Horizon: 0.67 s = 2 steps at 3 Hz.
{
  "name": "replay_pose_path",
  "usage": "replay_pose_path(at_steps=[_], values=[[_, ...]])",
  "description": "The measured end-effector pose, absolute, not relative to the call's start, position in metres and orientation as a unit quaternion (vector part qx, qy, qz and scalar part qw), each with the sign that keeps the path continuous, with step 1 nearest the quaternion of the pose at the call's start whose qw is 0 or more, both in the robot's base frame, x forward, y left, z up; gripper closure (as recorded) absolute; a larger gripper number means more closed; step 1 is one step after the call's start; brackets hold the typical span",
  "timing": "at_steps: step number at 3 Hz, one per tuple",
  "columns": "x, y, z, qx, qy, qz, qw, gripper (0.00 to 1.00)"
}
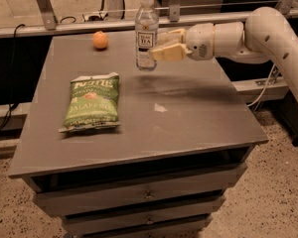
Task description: Move blue plastic bottle near green jalapeno chip bag
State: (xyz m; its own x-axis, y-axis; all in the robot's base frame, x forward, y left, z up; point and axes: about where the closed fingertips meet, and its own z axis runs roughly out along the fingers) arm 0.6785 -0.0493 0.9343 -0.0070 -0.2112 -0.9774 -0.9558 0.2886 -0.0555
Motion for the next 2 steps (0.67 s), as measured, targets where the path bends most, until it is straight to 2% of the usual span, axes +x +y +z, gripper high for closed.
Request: replay_pose_path(at_steps=[2], values=[[0.67, -0.059, 0.891, -0.441, 0.653, 0.376, 0.488, 1.0]])
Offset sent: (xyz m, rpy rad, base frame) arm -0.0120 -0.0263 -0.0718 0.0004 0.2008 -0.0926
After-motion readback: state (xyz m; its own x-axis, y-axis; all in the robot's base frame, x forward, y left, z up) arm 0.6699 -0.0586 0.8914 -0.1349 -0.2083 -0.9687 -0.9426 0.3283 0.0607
